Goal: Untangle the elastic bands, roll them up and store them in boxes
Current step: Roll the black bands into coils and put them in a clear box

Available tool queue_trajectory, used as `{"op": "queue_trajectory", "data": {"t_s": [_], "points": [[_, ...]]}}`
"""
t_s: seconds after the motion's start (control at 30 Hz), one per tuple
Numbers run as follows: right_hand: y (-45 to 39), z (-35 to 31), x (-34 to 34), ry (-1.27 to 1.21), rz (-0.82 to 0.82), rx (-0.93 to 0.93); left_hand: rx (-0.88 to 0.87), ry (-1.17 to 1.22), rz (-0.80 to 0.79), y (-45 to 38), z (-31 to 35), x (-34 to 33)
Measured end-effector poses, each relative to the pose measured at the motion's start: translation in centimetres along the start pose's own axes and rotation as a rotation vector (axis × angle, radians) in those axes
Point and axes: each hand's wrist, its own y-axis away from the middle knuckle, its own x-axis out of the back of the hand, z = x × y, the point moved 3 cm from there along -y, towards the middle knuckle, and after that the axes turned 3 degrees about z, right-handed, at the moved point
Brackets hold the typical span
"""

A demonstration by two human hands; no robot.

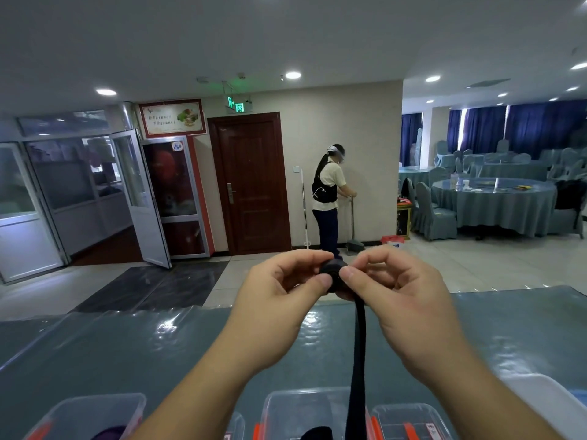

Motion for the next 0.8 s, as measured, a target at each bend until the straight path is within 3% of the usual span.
{"op": "queue_trajectory", "data": {"t_s": [0.2,0.27,0.37,0.43,0.57,0.67,0.8], "points": [[0.2,0.2,-0.1,0.011,0.034,0.066,0.156,0.34,0.026,0.3,-0.9,-0.7],[0.1,0.1,0.2,0.092,-0.021,0.069,0.193,0.281,-0.048,0.2,-0.7,-0.5],[0.2,-0.3,0.2,0.198,-0.146,0.077,0.151,0.003,-0.163,-0.1,0.4,0.5],[0.2,-0.3,0.1,0.155,-0.139,0.046,0.147,-0.036,-0.182,-0.4,1.0,0.9],[0.4,0.1,0.0,0.019,-0.026,0.078,0.256,0.257,-0.105,-0.1,0.6,0.5],[0.3,0.0,0.2,0.069,-0.064,0.081,0.293,0.371,-0.108,0.2,-0.2,0.2],[0.0,-0.9,0.5,0.318,-0.222,0.096,0.16,-0.06,-0.203,0.0,0.2,1.1]]}}
